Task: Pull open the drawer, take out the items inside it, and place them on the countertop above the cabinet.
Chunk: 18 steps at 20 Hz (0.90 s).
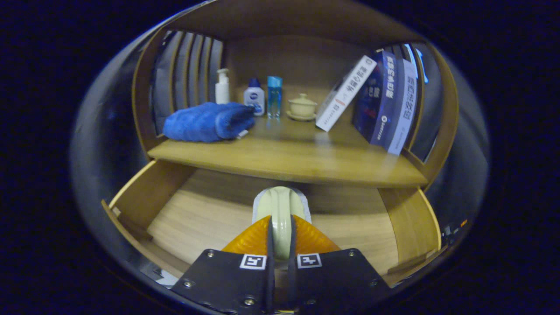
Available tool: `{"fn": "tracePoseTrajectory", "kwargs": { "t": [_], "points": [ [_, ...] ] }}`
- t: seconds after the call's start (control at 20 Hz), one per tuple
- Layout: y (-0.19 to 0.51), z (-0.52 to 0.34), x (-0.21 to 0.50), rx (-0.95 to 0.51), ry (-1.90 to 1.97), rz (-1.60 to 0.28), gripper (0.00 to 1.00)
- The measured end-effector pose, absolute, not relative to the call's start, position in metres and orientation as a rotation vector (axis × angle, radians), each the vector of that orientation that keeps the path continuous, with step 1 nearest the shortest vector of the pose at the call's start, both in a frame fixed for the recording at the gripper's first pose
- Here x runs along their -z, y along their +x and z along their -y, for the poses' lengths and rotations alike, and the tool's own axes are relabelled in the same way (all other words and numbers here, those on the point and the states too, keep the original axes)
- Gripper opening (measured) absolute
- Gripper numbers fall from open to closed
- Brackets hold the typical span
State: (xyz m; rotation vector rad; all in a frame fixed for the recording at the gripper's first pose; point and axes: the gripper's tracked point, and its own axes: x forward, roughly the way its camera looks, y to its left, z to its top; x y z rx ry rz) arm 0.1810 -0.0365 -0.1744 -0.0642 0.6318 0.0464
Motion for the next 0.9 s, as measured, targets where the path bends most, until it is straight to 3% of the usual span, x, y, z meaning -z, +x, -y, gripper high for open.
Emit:
{"fn": "tracePoseTrajectory", "kwargs": {
  "t": [0.45,0.9],
  "points": [
    [0.167,0.044,0.117,-0.013,-0.048,-0.503,0.12],
    [0.242,0.049,0.09,0.044,0.007,-0.419,0.12]
  ]
}}
